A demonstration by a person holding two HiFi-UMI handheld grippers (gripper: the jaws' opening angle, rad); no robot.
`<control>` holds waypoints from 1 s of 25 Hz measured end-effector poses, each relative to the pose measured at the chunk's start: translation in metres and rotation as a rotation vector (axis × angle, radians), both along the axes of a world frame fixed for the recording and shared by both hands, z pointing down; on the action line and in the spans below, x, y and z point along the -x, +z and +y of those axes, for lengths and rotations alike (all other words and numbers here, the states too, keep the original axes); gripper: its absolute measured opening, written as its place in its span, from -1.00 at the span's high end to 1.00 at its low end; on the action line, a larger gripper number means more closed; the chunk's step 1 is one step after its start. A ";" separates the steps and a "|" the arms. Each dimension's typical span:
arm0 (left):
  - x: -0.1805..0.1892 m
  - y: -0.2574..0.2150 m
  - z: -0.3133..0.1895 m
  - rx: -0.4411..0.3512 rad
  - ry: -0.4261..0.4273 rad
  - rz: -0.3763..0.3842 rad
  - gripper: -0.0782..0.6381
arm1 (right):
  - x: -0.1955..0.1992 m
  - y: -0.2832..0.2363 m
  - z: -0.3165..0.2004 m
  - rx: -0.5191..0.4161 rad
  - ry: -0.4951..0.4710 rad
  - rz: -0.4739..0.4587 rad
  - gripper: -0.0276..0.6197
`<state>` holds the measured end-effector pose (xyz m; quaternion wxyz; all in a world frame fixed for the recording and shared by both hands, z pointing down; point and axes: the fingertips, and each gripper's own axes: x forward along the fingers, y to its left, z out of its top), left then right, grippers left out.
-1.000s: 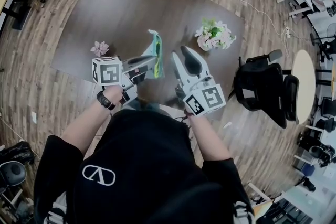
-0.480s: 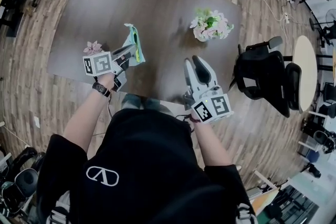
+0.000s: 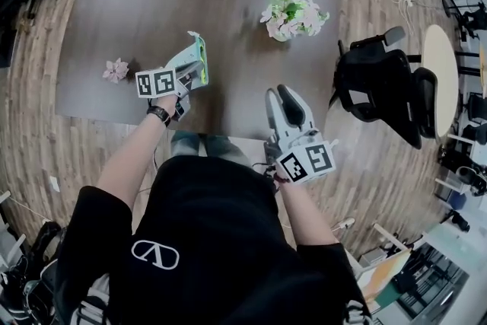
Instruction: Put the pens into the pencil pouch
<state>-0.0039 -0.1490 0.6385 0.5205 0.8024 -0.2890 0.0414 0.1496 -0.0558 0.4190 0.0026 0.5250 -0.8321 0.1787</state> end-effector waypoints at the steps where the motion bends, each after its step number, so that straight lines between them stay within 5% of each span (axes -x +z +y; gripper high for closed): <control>1: -0.010 0.007 0.000 0.005 0.016 -0.005 0.75 | -0.004 0.003 0.001 0.006 0.006 -0.001 0.59; 15: -0.074 0.078 0.012 0.082 0.146 -0.039 0.74 | -0.026 0.031 0.010 0.072 0.048 -0.010 0.59; 19: -0.079 0.075 0.014 0.081 0.166 -0.014 0.39 | -0.027 0.031 0.009 0.069 0.054 -0.013 0.59; 25: -0.075 0.054 0.015 0.038 0.168 0.004 0.35 | -0.020 0.022 0.006 0.047 0.040 -0.017 0.59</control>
